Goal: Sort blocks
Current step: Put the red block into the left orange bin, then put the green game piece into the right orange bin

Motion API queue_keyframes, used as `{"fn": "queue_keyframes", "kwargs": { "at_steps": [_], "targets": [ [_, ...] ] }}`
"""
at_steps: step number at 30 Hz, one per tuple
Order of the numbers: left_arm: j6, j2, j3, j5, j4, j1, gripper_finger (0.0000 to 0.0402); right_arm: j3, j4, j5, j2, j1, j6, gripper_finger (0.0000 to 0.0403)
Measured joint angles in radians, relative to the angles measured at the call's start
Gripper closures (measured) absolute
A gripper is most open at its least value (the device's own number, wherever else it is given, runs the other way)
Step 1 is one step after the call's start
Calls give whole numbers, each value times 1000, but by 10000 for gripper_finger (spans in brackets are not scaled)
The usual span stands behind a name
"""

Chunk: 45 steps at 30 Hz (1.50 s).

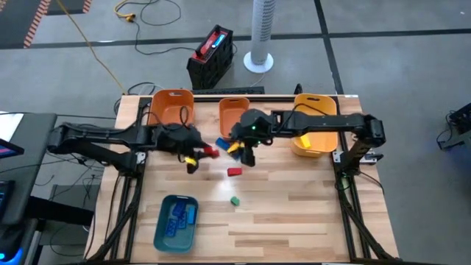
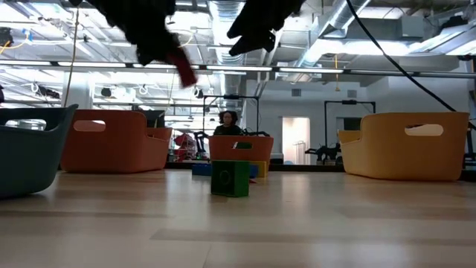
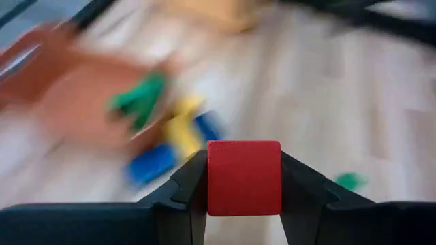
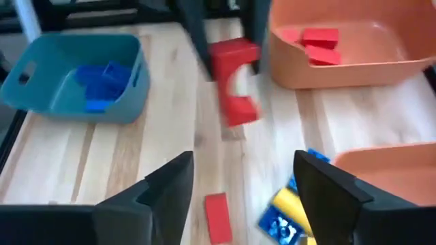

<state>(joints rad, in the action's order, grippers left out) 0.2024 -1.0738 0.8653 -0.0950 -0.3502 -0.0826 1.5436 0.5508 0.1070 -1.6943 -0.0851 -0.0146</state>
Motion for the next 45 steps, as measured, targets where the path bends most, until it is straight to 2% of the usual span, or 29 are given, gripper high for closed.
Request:
{"fn": "queue_keyframes", "kwargs": {
  "at_steps": [5, 10, 13, 18, 22, 27, 31, 34, 37, 41, 45],
  "targets": [
    [125, 35, 45, -111, -279, -165, 272, 0, 25, -3, -9, -16, -43, 134],
    [170, 55, 87, -146, -441, -322, 269, 0, 26, -3, -12, -4, -46, 133],
    [171, 43, 79, -136, -528, -399, 268, 0, 28, -3, -12, -4, -50, 133],
    [166, -4, 13, -4, -583, -480, 267, 0, 50, -3, -27, -3, -57, 133],
    [153, -38, -12, 44, -581, -491, 254, -1, 104, 13, -58, 20, -37, 133],
    [107, -39, -10, 44, -580, -493, 202, -21, 197, 104, -116, 76, 14, 133],
    [85, -35, 32, 45, -607, -502, 163, -30, 230, 152, -172, 123, 26, 133],
    [79, -23, 84, 45, -611, -493, 151, -26, 213, 160, -197, 159, 4, 133],
    [78, -14, 145, 36, -626, -453, 149, -23, 185, 159, -225, 195, -61, 133],
    [84, -8, 210, -46, -633, -361, 148, -13, 131, 159, -243, 237, -146, 133],
    [106, -5, 241, -110, -604, -259, 148, -16, 91, 130, -276, 277, -164, 133]
  ]
}}
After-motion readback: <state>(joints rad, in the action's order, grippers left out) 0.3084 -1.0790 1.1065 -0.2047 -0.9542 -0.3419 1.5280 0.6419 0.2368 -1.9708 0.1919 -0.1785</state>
